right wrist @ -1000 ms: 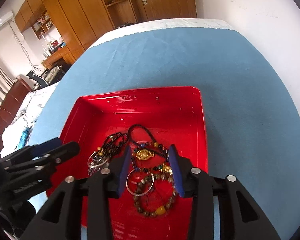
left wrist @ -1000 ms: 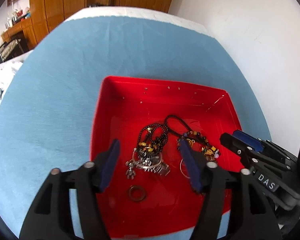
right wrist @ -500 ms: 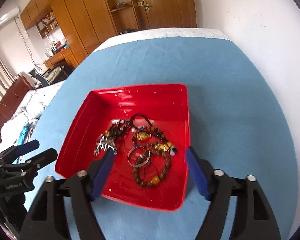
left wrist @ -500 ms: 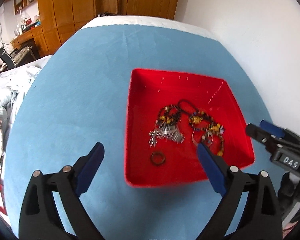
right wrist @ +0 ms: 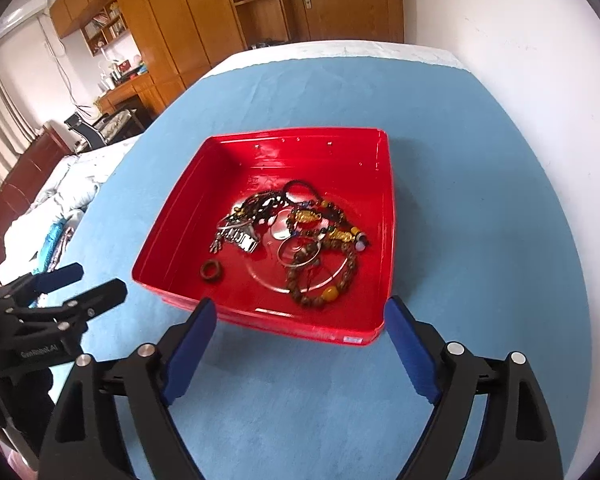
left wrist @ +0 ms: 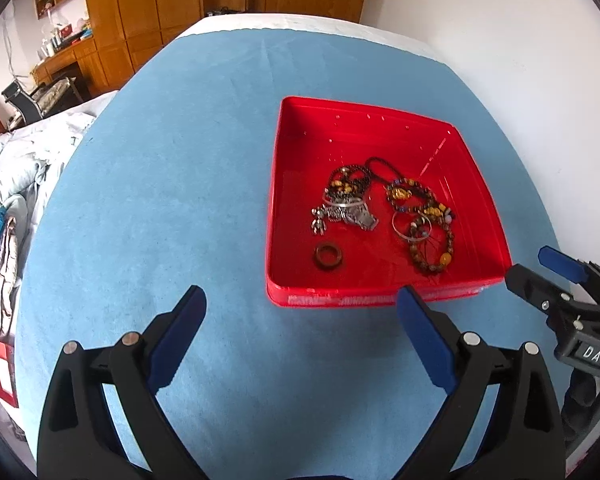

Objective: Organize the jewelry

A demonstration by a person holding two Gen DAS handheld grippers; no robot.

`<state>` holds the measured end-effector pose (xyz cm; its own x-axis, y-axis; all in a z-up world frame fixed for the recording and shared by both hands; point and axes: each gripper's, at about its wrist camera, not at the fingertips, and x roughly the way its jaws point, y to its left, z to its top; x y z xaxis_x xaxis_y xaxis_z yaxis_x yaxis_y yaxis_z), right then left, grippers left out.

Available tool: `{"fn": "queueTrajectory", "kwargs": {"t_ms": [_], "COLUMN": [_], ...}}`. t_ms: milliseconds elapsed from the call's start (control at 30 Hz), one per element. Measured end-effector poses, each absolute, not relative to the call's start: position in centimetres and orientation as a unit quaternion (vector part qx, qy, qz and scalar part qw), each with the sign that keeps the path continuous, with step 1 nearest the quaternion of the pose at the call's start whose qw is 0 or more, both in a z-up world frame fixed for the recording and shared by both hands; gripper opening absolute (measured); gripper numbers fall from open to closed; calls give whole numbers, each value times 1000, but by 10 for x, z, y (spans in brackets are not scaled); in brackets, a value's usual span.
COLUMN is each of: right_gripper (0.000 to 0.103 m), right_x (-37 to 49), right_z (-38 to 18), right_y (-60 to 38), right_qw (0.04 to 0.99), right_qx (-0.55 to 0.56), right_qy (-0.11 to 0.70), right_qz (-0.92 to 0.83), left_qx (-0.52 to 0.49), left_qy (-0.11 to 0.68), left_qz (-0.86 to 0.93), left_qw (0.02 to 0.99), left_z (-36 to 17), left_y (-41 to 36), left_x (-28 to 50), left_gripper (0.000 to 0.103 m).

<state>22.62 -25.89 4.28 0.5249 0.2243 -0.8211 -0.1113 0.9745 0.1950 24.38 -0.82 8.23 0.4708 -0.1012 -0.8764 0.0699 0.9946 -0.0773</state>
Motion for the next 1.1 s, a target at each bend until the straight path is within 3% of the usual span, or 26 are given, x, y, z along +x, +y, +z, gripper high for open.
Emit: {"fn": "queueTrajectory", "kwargs": {"t_ms": [1100], "right_gripper": [86], "right_x": [238], "right_z": [4], "right_y": [-261], "right_qw": [847], "right_qx": [58], "right_qy": [523], "right_qz": [79], "left_qx": [-3], "left_qy": [543], "left_qz": [-55], "left_qw": [838], "left_z": [41], "left_y": [-17], "left_x": [264], "left_gripper": [95]}}
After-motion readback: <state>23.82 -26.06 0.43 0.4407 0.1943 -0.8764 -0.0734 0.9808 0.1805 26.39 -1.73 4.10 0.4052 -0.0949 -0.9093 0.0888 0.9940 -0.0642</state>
